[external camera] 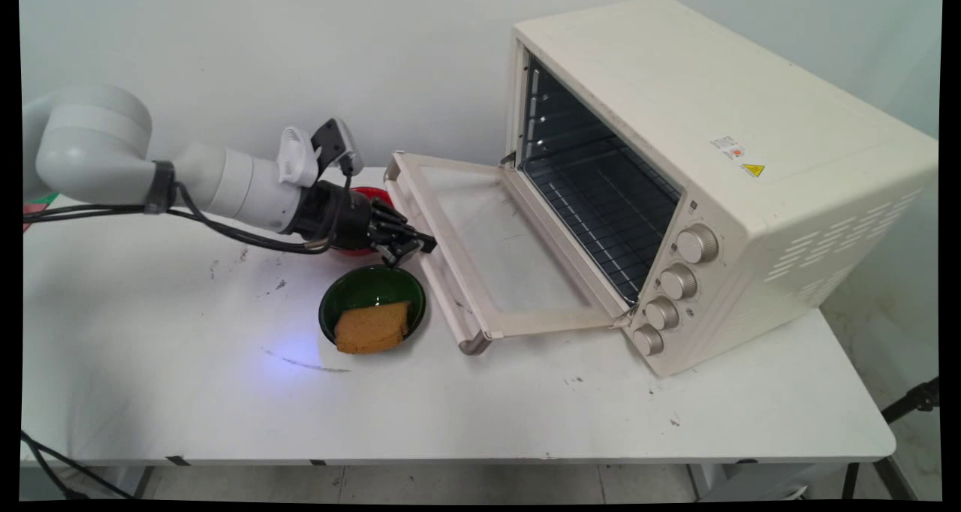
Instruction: Open the oven
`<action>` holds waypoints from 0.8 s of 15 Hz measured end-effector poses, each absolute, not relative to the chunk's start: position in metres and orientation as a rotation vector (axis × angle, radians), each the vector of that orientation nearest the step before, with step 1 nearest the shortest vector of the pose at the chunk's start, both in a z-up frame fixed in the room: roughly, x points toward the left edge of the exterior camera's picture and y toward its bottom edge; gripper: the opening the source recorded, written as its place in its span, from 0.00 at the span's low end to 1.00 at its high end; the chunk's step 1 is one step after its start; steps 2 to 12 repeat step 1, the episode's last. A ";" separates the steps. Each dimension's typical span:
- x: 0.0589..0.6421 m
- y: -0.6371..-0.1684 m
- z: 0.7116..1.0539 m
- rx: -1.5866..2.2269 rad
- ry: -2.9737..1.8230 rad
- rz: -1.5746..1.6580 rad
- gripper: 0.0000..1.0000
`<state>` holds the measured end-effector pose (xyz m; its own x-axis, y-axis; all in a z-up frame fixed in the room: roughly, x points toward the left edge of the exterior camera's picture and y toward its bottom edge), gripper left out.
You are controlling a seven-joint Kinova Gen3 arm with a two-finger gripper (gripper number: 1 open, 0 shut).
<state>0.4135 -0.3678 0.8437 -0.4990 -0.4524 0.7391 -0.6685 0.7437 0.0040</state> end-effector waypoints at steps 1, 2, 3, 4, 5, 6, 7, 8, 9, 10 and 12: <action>0.417 -0.365 0.844 0.836 -2.178 0.371 0.00; 0.417 -0.365 0.844 0.836 -2.178 0.371 0.00; 0.417 -0.365 0.844 0.836 -2.178 0.371 0.00; 0.417 -0.365 0.844 0.836 -2.178 0.371 0.00; 0.417 -0.365 0.844 0.836 -2.178 0.371 0.00; 0.417 -0.365 0.844 0.836 -2.178 0.371 0.00; 0.417 -0.365 0.844 0.836 -2.178 0.371 0.00; 0.417 -0.365 0.844 0.836 -2.178 0.371 0.00; 0.417 -0.365 0.844 0.836 -2.178 0.371 0.00; 0.417 -0.365 0.844 0.836 -2.178 0.371 0.00; 0.417 -0.365 0.844 0.836 -2.178 0.371 0.00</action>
